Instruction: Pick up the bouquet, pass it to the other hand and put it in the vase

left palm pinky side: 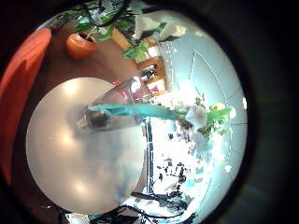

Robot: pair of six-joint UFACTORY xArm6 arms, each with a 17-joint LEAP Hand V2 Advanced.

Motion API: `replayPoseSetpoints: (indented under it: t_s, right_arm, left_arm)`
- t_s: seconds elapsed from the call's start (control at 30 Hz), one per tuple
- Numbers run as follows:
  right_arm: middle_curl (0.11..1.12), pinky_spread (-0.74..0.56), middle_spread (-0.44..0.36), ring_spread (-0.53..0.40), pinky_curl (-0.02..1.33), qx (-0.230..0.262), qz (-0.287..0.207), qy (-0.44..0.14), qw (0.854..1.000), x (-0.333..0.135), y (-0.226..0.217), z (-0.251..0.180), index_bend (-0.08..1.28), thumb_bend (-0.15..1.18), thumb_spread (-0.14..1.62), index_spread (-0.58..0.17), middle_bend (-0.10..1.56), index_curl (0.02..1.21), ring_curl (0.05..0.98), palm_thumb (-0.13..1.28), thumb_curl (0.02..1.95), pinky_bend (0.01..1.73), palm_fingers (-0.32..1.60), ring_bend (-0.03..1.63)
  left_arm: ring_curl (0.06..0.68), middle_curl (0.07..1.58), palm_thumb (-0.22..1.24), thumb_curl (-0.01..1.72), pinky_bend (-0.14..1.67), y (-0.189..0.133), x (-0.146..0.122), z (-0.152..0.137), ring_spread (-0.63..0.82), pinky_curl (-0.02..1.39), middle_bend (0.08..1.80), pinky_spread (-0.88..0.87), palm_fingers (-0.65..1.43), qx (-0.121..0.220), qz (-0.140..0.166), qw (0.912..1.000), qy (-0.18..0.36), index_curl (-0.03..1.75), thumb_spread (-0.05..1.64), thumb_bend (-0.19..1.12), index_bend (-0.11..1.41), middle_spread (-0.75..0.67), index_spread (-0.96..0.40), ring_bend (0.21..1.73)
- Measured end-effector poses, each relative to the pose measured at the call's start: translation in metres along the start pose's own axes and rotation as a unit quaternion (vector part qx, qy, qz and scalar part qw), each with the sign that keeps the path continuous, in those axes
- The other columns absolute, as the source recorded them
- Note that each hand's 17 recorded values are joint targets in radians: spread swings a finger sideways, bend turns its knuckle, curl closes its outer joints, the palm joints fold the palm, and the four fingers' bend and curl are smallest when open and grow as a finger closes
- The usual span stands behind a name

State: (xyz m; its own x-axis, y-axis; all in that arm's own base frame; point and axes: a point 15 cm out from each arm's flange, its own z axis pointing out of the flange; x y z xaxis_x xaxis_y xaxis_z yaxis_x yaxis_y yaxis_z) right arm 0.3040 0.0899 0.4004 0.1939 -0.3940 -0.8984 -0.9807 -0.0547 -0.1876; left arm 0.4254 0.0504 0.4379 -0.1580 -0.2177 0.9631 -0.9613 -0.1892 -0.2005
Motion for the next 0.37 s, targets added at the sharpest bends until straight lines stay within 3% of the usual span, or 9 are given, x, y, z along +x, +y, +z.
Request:
replayPoseSetpoints:
  t_s: [0.17, 0.37]
  right_arm:
    - [0.36, 0.44, -0.011, 0.104, 0.15, -0.040, -0.001, 0.133, 0.990, 0.015, 0.019, -0.032, 0.18, -0.02, 1.03, -0.329, 0.22, 0.35, 0.193, 0.74, 0.52, 0.59, 0.35, 0.56]
    - [0.36, 0.43, -0.005, 0.116, 0.14, -0.053, 0.003, 0.252, 0.966, 0.016, 0.052, -0.058, 0.19, -0.02, 1.07, -0.339, 0.24, 0.35, 0.189, 0.74, 0.51, 0.57, 0.38, 0.55]
  left_arm:
    - [0.150, 0.23, 0.07, 0.34, 0.18, 0.068, -0.010, 0.000, 0.67, 0.31, 0.16, 0.63, -0.16, -0.042, -0.017, 0.9946, -0.094, 0.23, 0.87, -0.03, 0.13, 0.60, 0.09, 0.44]
    - [0.155, 0.21, 0.11, 0.34, 0.18, 0.129, -0.008, 0.008, 0.67, 0.29, 0.16, 0.63, -0.13, -0.087, -0.020, 0.9773, -0.193, 0.23, 0.90, -0.02, 0.15, 0.59, 0.11, 0.42]
